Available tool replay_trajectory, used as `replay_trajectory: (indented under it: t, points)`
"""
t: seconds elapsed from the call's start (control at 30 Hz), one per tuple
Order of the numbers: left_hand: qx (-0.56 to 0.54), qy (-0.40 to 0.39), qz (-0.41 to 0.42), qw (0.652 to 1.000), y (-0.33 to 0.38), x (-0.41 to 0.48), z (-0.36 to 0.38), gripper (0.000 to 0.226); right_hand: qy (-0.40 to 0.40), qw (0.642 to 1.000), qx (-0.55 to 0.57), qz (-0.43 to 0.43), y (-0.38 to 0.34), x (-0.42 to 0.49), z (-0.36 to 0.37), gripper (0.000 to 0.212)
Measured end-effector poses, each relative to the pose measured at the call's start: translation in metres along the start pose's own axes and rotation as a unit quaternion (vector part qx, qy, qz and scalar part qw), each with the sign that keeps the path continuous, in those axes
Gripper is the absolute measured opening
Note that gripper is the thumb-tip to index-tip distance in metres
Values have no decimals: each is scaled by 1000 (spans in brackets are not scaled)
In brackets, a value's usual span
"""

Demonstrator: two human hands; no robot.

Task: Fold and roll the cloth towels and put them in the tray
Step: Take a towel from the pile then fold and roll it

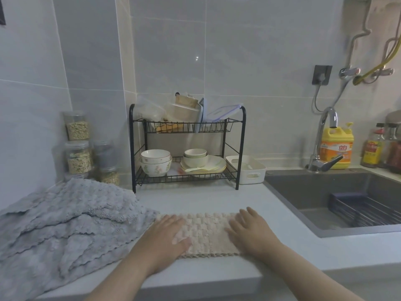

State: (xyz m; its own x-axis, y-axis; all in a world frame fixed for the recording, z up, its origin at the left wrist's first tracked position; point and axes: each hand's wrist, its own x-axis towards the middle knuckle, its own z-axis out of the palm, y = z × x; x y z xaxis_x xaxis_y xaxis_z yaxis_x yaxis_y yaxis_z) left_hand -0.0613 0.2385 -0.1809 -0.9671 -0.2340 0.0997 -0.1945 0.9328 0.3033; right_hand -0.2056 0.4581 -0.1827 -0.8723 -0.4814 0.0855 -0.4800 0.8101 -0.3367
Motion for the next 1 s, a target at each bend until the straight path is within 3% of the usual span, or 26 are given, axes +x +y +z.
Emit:
replay_trajectory:
  t: [0.1,0.2,0.3,0.37,0.47,0.6,0.77,1.0]
  points:
    - [-74,68,-32,994,-2,-5,0,62,26,991,-28,126,2,1,-12,51]
    - [-88,103,-38,990,-3,-7,-1,53,26,992,-29,118,-6,-1,-16,35]
    - [-90,98,-16,991,-3,-8,-2,47,43,991,62,107,-13,-1,-26,22]
    - [-95,83,-16,992,-3,-9,-2,49,47,982,127,129,-9,1,-40,19]
    - [-124,84,-29,988,-4,-7,-2,50,45,980,127,148,-1,6,-60,25]
    - [-151,84,-47,984,-5,-4,-3,47,43,979,175,95,-16,6,-83,50]
    - [-175,94,-63,978,-7,-7,-3,41,33,990,135,-24,-68,17,-83,23]
    - [-153,60,-59,985,-7,-7,-5,46,-36,995,36,-90,-138,23,-49,31]
